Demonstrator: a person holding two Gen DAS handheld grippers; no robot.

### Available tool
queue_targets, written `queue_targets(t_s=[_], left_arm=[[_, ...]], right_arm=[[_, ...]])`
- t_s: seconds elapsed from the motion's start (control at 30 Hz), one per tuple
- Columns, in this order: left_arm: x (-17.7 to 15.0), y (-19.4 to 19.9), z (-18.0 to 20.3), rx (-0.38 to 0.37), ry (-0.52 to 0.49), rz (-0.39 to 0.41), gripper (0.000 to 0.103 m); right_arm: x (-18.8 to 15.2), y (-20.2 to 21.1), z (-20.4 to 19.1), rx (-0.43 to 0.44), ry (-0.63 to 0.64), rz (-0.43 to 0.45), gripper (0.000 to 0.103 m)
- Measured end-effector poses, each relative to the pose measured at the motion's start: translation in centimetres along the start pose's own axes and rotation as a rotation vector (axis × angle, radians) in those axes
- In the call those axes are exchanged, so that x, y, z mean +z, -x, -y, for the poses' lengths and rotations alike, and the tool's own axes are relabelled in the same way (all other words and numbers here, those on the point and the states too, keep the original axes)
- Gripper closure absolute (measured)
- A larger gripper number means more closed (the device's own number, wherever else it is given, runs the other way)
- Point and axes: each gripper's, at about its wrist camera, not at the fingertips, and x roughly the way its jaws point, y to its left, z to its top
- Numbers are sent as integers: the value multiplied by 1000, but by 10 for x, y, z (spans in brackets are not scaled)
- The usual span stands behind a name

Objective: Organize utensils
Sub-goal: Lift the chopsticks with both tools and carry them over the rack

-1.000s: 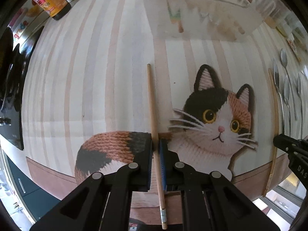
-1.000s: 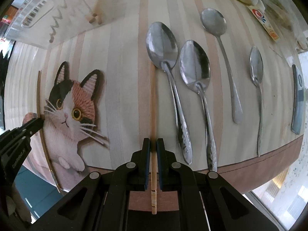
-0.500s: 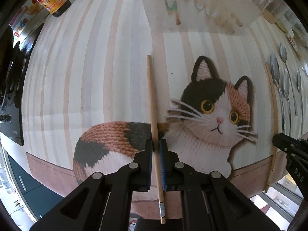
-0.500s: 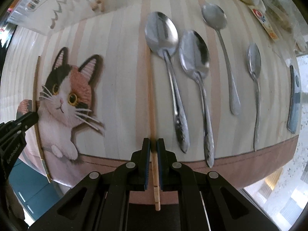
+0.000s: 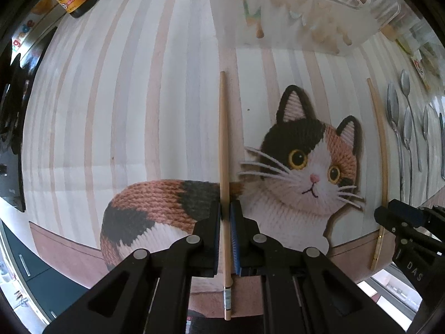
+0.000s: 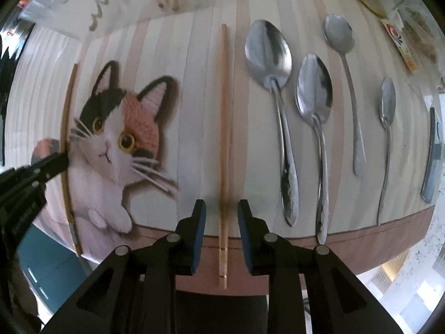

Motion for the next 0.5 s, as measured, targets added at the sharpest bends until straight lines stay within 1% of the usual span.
queue_targets(t_s=[0.17, 0.27, 0.3, 0.33, 0.37, 0.43, 0.47, 0.5], left_arm=[[3, 2, 6, 6, -4, -2, 97], [6, 2, 0, 5, 4, 1, 98], [5, 2, -1, 6, 6, 5, 98], [5, 2, 0, 9, 6, 8, 98], [3, 1, -2, 12, 9, 13, 98], [-1, 2, 0, 22, 4, 24, 98], [-3, 3, 2, 35, 0, 29, 98], [-7, 3, 2, 39, -2, 28, 99]], right_arm=[[-2, 0, -1, -28, 5, 16, 77], [-1, 1, -2, -25, -6, 29, 78], [-5, 1, -8, -26, -8, 34, 79], [-4, 2, 1, -26, -9, 37, 79], [-5, 3, -1, -28, -18, 44, 81], [-4, 4, 1, -27, -28, 54, 93], [-4, 4, 4, -22, -35, 56, 96], [-4, 4, 4, -17, -39, 56, 96]])
